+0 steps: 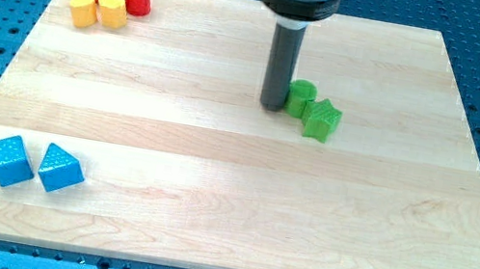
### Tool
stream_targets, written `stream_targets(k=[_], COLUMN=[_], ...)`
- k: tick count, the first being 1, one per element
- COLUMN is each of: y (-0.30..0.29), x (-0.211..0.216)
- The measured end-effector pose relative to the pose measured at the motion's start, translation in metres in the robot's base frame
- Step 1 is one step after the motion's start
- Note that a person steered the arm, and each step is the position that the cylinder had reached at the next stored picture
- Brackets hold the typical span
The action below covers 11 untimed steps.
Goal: Push the green star into the green circle
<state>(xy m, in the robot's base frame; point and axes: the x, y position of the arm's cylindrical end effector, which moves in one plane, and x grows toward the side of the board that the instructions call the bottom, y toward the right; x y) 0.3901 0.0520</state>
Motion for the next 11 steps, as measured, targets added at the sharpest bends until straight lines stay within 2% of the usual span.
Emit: stream_targets(k=[1, 2, 3, 5, 6, 7, 8, 9, 11], y=[0.045, 0.118, 0.071, 0.048, 0.035, -0.014, 0.021, 0.037, 0.064], x=[0.007, 0.011, -0.028, 0.031, 0.048, 0.065, 0.075, 0.076, 0.109])
